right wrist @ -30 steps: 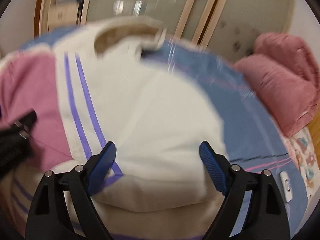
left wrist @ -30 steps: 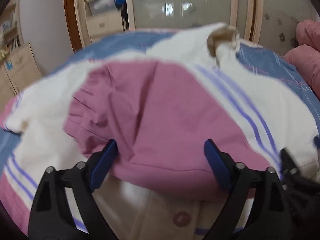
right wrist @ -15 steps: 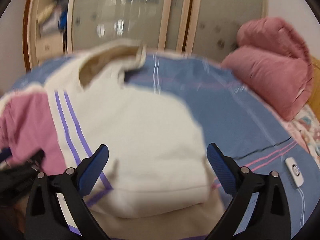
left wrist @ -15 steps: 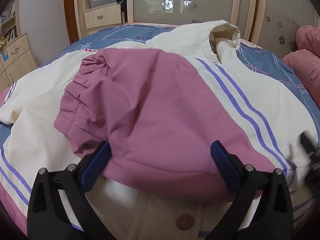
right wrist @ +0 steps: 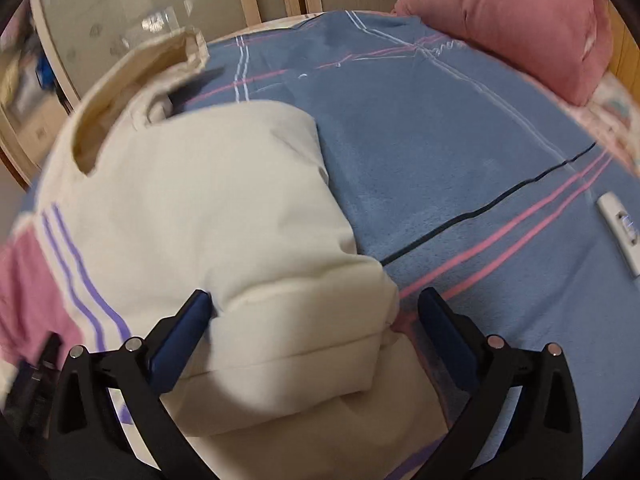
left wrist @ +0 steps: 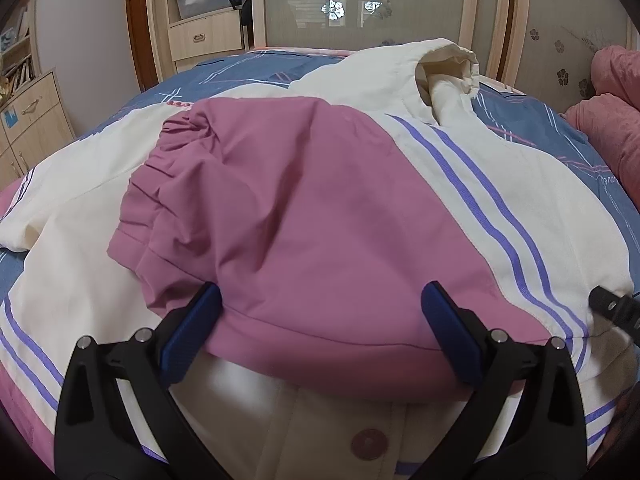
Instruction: Fold large clothes
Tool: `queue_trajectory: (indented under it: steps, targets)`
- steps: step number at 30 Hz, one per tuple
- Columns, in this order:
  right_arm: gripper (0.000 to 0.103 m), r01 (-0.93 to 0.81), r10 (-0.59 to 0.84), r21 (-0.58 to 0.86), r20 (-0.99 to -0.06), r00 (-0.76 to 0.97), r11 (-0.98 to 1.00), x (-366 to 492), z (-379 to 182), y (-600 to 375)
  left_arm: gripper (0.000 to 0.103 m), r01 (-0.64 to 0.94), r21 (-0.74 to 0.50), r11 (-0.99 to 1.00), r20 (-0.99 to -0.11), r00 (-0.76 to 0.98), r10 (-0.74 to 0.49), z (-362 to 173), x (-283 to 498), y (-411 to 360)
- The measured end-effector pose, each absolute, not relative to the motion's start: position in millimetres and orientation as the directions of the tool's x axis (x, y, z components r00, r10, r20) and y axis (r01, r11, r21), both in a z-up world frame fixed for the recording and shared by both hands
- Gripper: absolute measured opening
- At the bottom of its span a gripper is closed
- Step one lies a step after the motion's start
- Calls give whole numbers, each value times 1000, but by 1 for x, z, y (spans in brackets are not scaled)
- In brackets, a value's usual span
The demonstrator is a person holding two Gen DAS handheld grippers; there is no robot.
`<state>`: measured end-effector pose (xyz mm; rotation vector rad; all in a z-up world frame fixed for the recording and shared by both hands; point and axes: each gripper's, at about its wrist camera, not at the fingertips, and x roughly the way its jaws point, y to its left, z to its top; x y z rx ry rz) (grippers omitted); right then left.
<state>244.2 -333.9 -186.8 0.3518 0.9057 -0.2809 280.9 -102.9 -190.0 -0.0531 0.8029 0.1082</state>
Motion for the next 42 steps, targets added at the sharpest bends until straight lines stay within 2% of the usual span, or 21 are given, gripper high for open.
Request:
queue_trajectory:
  steps: [5,9,20,24,27,31,38,42]
  targets:
    - [102,284,-128,117,-689,713,951,230,-154,-305,101,-117,-8,993,-720,689,75,-190,281,-103]
    - [102,231,-165,-26,-776,608,973,249,-183,-279,101,-117,-11,993,-720,690,73,-190,281,-102]
    - [102,343,-163,59,-797,582,937,246,-185,-313,101,-117,-2,993,-720,690,80,-189,281,-103]
    - [102,323,-201,30,-726,658,946,239,-168,-304,101,-116,-4,993,-720,690,78,-189,281,-103]
    - [102,248,-175,13,-672,719,969,231,-158,-283,101,-116,-3,993,-720,690,78,-190,281,-103]
    - [102,200,-188,-76,-747,638,977,246,-181,-268,101,-116,-3,993,-720,690,79,-190,281,-103]
    - [102,279,-183,-6,-767,614,960,248,-182,-289,101,-117,2,993,-720,690,82,-189,281,-104]
    - [102,304,-155,74,-733,663,950,244,-172,-300,101,-116,-1,993,-720,690,80,-189,281,-103]
